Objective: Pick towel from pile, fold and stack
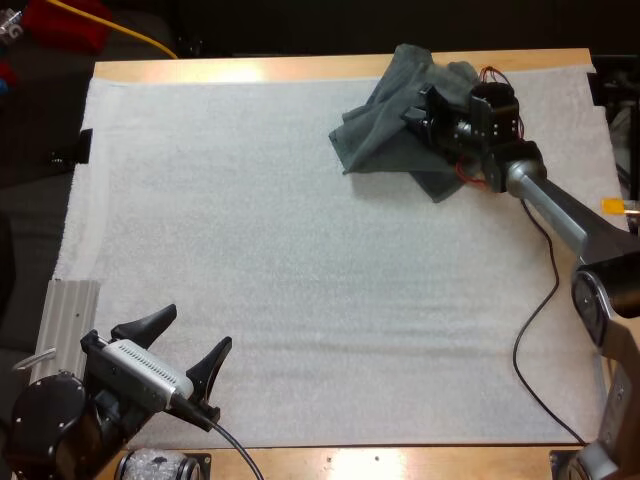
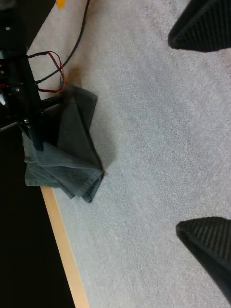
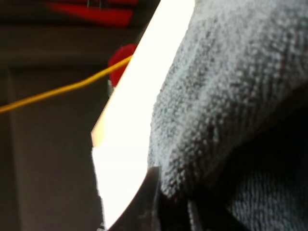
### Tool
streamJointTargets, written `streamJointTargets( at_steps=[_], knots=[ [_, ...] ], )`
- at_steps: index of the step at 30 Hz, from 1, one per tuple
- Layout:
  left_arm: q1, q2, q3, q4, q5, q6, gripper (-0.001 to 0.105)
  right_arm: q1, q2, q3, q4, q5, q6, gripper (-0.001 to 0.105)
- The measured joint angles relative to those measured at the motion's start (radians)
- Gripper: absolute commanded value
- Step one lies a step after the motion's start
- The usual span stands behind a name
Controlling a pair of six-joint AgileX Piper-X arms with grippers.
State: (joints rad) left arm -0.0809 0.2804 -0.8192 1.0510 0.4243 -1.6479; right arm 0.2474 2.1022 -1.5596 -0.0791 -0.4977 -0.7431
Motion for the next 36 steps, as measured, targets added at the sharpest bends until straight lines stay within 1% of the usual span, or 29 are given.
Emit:
streamJointTargets(
  at_steps=[6, 12, 17, 27, 32, 36],
  knots=[
    [0.000, 0.000, 0.000, 0.000, 0.000, 0.000, 0.068, 0.000, -0.121, 0.000, 0.104, -0.001, -0.166, 0.001],
    [0.000, 0.000, 0.000, 0.000, 0.000, 0.000, 0.068, 0.000, -0.246, 0.000, 0.293, -0.007, -0.360, 0.001],
    [0.000, 0.000, 0.000, 0.000, 0.000, 0.000, 0.068, 0.000, -0.332, 0.000, 0.429, -0.007, -0.492, 0.001],
    [0.000, 0.000, 0.000, 0.000, 0.000, 0.000, 0.068, 0.017, -0.499, 0.000, 0.666, -0.004, -0.666, 0.001],
    [0.000, 0.000, 0.000, 0.000, 0.000, 0.000, 0.068, 0.084, -0.553, 0.000, 0.771, 0.016, -0.727, 0.001],
    [0.000, 0.000, 0.000, 0.000, 0.000, 0.000, 0.068, 0.162, -0.564, 0.000, 0.841, 0.052, -0.745, 0.001]
  ],
)
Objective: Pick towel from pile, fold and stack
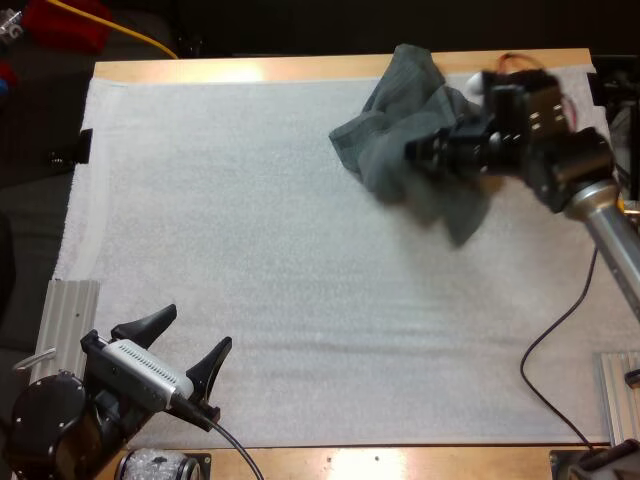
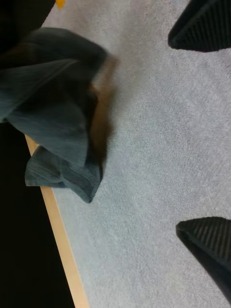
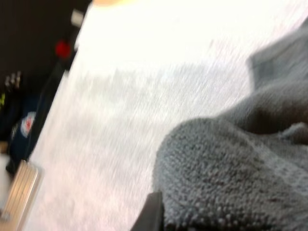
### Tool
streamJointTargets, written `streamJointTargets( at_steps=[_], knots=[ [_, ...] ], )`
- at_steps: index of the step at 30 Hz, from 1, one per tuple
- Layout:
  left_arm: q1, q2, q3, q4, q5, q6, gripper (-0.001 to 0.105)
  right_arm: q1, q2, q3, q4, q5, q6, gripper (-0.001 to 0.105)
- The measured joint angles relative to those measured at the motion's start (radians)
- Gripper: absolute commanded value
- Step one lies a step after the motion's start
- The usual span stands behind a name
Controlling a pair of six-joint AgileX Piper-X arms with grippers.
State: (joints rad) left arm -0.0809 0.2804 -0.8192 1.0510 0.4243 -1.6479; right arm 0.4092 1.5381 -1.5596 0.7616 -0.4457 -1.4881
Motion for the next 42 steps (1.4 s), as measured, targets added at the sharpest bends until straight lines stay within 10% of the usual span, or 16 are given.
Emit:
streamJointTargets(
  at_steps=[16, 28, 42],
  knots=[
    [0.000, 0.000, 0.000, 0.000, 0.000, 0.000, 0.068, 0.334, -0.002, 0.048, 0.152, 0.254, -0.112, 0.003],
    [0.000, 0.000, 0.000, 0.001, 0.000, 0.000, 0.068, 0.487, 0.001, 0.071, 0.057, 0.251, -0.075, 0.078],
    [0.000, 0.000, 0.000, 0.026, 0.000, 0.000, 0.068, 0.549, 0.001, 0.069, 0.181, 0.023, -0.044, 0.078]
  ],
)
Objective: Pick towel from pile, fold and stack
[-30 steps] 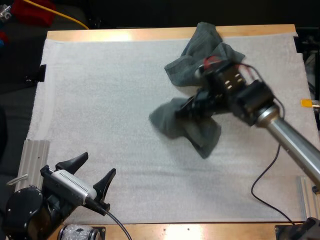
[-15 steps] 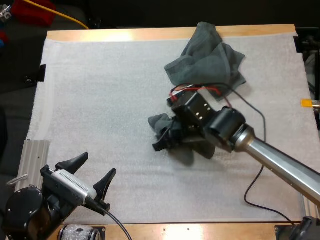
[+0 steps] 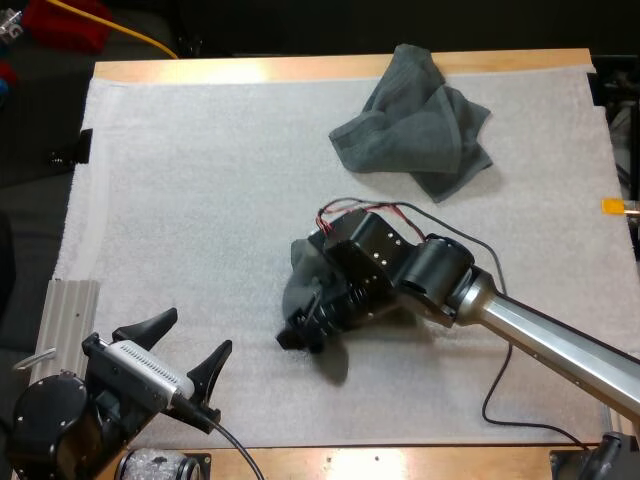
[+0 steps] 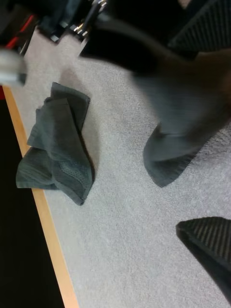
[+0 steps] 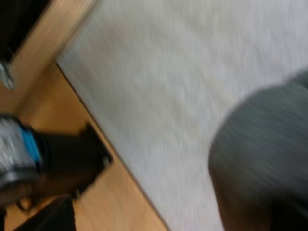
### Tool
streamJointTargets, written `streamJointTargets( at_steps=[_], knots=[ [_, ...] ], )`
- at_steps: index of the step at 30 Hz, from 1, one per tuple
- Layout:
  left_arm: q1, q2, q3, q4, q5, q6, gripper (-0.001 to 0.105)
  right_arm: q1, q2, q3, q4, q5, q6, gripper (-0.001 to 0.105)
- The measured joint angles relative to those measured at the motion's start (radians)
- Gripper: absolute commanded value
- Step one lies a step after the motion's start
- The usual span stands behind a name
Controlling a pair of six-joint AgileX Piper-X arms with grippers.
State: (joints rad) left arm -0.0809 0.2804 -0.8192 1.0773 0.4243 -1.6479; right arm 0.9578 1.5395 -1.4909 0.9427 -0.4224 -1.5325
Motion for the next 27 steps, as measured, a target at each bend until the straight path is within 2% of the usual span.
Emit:
streamJointTargets(
  at_steps=[5, 10, 18, 22, 27],
  knots=[
    [0.000, 0.000, 0.000, 0.000, 0.000, 0.000, 0.068, 0.000, 0.000, 0.007, 0.126, 0.000, -0.021, 0.078],
    [0.000, 0.000, 0.000, 0.000, 0.000, 0.000, 0.068, 0.000, 0.000, 0.010, 0.185, 0.016, -0.029, 0.078],
    [0.000, 0.000, 0.000, 0.022, 0.000, 0.000, 0.068, 0.000, 0.000, 0.010, 0.192, 0.199, -0.015, 0.078],
    [0.000, 0.000, 0.000, 0.022, 0.000, 0.000, 0.068, 0.000, 0.000, 0.011, 0.176, 0.210, -0.015, 0.078],
    [0.000, 0.000, 0.000, 0.031, 0.000, 0.000, 0.068, 0.000, 0.000, 0.011, 0.083, 0.210, -0.018, 0.078]
  ],
)
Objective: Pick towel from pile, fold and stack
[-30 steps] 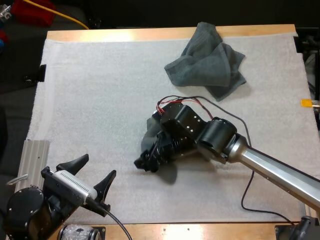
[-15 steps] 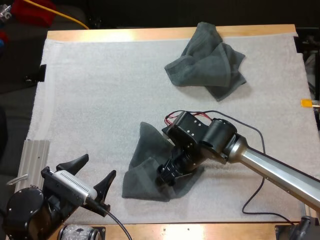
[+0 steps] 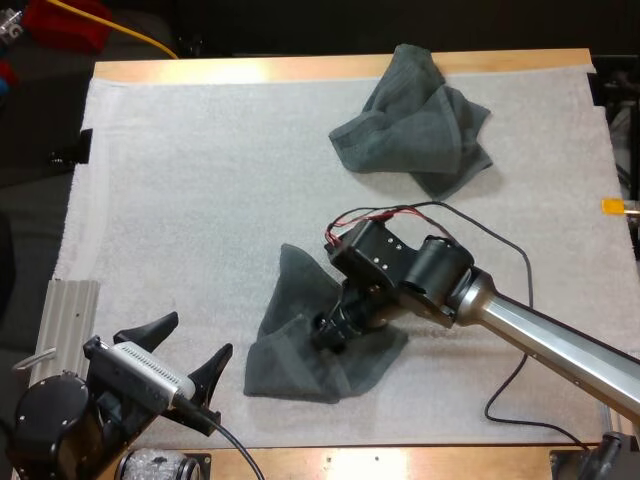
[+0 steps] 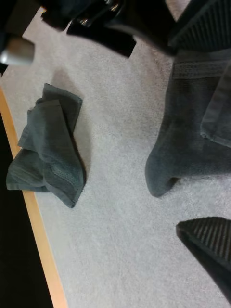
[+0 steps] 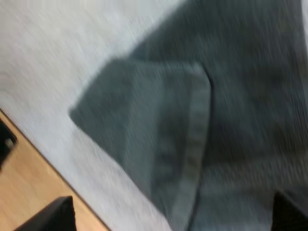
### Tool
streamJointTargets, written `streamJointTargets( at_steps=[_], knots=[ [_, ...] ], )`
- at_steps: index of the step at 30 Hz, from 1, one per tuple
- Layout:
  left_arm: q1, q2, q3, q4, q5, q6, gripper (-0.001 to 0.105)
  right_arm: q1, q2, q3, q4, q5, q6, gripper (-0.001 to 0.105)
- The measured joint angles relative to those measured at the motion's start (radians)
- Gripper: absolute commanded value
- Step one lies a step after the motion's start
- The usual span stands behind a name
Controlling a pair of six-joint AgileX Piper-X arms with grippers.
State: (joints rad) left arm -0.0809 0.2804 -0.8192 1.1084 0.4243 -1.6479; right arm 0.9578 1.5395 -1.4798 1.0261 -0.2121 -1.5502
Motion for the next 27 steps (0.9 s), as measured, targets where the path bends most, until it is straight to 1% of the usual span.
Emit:
streamJointTargets(
  at_steps=[4, 8, 13, 16, 20, 27],
  knots=[
    [0.000, 0.000, 0.000, 0.028, 0.000, 0.000, 0.068, -0.016, 0.000, 0.002, -0.044, -0.006, 0.000, 0.078],
    [0.000, 0.000, 0.000, 0.058, 0.000, 0.000, 0.068, -0.054, 0.004, 0.002, -0.051, -0.042, -0.011, 0.078],
    [0.000, 0.000, 0.000, 0.058, 0.000, 0.000, 0.068, -0.091, 0.033, 0.002, -0.065, -0.097, -0.038, 0.078],
    [0.000, 0.000, 0.000, 0.059, 0.000, 0.000, 0.068, -0.097, 0.061, 0.002, -0.066, -0.110, -0.060, 0.078],
    [0.000, 0.000, 0.000, 0.069, 0.000, 0.000, 0.068, -0.097, 0.111, 0.002, -0.077, -0.161, -0.079, 0.078],
    [0.000, 0.000, 0.000, 0.073, 0.000, 0.000, 0.068, -0.097, 0.200, 0.002, -0.163, -0.213, -0.087, 0.078]
  ],
)
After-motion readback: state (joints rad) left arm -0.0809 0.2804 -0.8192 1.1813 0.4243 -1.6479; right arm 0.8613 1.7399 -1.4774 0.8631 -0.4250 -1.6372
